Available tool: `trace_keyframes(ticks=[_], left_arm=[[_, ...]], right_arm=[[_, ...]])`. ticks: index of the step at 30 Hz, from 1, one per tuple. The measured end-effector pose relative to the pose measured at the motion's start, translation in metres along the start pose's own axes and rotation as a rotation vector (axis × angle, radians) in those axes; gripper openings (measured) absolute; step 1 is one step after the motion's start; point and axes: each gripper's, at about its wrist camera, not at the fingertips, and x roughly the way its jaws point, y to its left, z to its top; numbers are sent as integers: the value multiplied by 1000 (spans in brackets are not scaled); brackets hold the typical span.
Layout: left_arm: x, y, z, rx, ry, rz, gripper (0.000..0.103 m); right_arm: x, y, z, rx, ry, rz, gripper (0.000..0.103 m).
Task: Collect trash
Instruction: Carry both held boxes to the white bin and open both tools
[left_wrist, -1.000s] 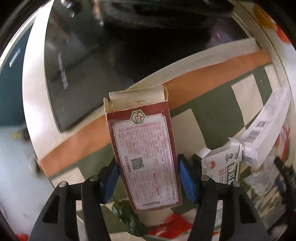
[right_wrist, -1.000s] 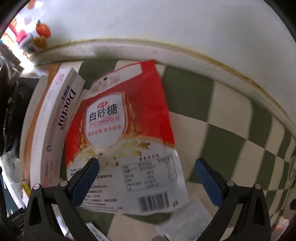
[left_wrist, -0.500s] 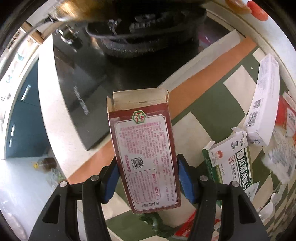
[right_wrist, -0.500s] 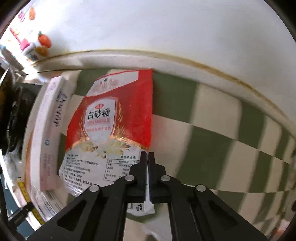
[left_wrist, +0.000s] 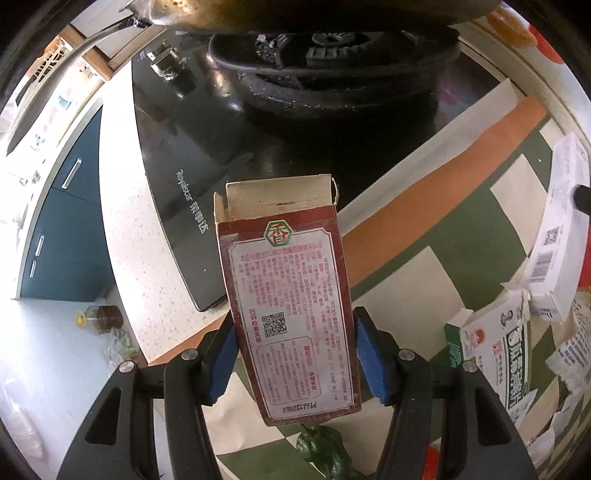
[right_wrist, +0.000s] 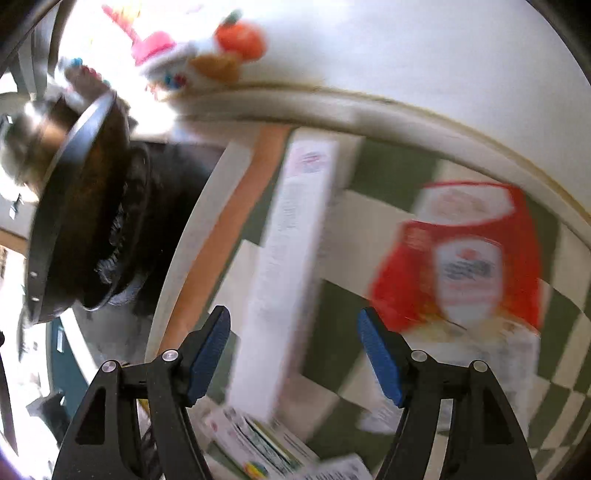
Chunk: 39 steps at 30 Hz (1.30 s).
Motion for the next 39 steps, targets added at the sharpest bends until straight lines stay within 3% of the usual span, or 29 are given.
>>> trace_keyframes(ticks=[3,4,5,7,9,12,18,25,32,39], left_arm=[[8,-8,2,-10,0,-6,55],[10,-5,4,-11,-2,-7,55],[11,-3,5,-11,-5,-7,55],[13,-2,7,-6,-12,-12,55],[12,7,12,-1,-28,-20,55],[-4,13,11,12,-68,-28,55],[-42,36,-1,22,-150,-79,55],[-86,81,-29,13,-236,-140,55],[-98,162,-66,-25,-275,-147,55],[-47,287,-100,-158,-217,-123,55]], right_arm=[[24,16,4,-31,17,-54,70],[28,17,1,-40,16,-63,63],[31,17,-2,-50,18,-68,47],[29,16,-5,-53,-12,-51,46],[21,13,-15,-56,-33,-41,36],[9,15,-18,-63,-61,-9,36],[-60,12,-43,-133,-127,12,36],[-137,30,-119,-293,-203,-18,36],[-170,87,-193,-414,-238,1,36],[-148,184,-274,-513,-127,105,36]])
